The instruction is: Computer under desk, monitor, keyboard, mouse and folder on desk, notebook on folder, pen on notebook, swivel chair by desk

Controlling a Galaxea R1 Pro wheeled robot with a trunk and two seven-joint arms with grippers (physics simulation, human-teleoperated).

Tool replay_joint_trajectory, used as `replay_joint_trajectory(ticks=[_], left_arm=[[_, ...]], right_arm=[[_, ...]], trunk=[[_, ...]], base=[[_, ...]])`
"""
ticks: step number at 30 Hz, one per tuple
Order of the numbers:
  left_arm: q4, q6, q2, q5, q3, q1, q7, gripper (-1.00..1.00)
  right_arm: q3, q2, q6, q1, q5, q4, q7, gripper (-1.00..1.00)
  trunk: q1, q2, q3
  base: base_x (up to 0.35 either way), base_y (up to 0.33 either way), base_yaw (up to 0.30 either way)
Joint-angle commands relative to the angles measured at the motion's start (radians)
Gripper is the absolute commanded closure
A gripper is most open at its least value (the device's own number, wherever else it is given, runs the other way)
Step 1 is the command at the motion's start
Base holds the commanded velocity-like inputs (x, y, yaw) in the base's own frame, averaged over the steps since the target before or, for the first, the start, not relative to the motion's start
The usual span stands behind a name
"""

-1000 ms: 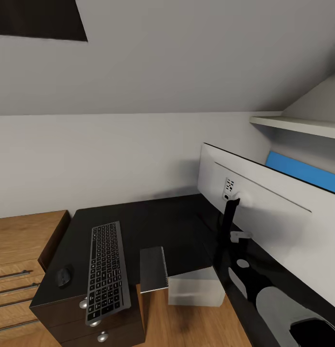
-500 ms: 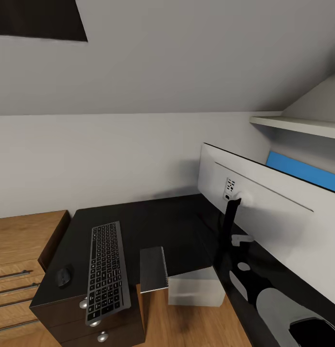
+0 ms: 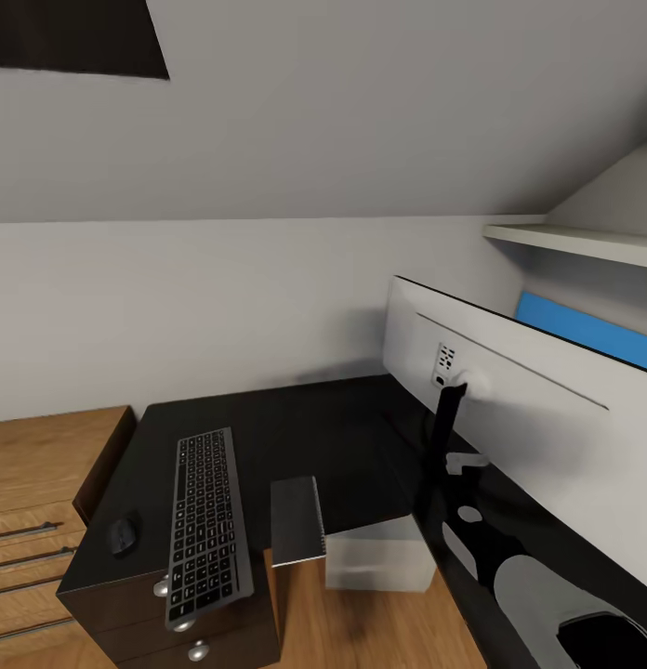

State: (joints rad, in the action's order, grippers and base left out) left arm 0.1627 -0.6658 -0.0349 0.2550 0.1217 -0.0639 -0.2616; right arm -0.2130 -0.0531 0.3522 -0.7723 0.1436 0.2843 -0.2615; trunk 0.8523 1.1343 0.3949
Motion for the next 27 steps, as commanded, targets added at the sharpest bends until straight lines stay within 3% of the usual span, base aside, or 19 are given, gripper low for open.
replay_joint_trajectory(ticks=[1,27], left_arm=[[0.0,-0.002,0.0,0.006,0.009,-0.001,-0.005,-1.0],[0.0,-0.003,0.0,0.006,0.009,-0.001,-0.007,-1.0]], right_arm=[[-0.009,-0.001,0.004,-0.001,0.01,0.0,-0.004,-1.0],[-0.006,-0.003,0.004,-0.001,0.014,-0.001,-0.004,-1.0]], trunk=[[0.0,0.001,0.001],[0.0,0.001,0.001]], base=[[0.141,0.109,0.0],[0.083,0.024,0.0]])
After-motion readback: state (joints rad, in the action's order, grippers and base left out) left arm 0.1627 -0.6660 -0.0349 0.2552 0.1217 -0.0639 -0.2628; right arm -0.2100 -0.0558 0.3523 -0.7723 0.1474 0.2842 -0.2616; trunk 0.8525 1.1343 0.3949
